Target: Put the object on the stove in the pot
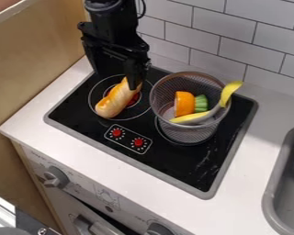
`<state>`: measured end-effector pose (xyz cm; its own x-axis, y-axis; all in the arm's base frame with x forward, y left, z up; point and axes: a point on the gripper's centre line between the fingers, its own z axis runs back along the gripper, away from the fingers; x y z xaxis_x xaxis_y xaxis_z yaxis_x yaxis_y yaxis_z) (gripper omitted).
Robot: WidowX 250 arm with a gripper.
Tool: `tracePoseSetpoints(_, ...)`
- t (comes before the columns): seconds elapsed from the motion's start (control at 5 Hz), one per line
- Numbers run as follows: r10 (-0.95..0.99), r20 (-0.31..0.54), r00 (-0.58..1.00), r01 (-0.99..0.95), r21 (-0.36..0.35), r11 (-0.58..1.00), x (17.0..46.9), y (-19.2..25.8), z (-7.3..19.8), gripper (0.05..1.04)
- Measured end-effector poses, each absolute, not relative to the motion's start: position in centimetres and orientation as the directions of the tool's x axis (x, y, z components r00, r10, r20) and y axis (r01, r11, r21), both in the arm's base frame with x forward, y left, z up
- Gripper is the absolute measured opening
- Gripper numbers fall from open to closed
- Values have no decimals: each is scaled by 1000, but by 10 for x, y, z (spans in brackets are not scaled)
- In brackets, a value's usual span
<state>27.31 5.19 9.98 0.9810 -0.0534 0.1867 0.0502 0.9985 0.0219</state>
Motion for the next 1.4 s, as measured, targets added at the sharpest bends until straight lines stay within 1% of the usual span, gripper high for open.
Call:
tracePoseSetpoints(0.2,-54,161,985,53,12,999,271,51,93,994)
tracePoseSetpoints(0.4,-125,161,979,128,-8,992,275,60,95,994)
tracePoseSetpoints(0.6,-145,191,971,143,24,989,279,77,100,994)
tracePoseSetpoints(0.8,-178,202,963,167,68,984,281,88,101,994)
tracePoseSetpoints(1.0,-187,198,962,172,91,981,282,94,97,994)
tracePoseSetpoints(1.2,-167,225,960,145,111,983,285,90,92,994)
tracePoseSetpoints(1.4,-163,242,957,128,151,980,285,85,82,994)
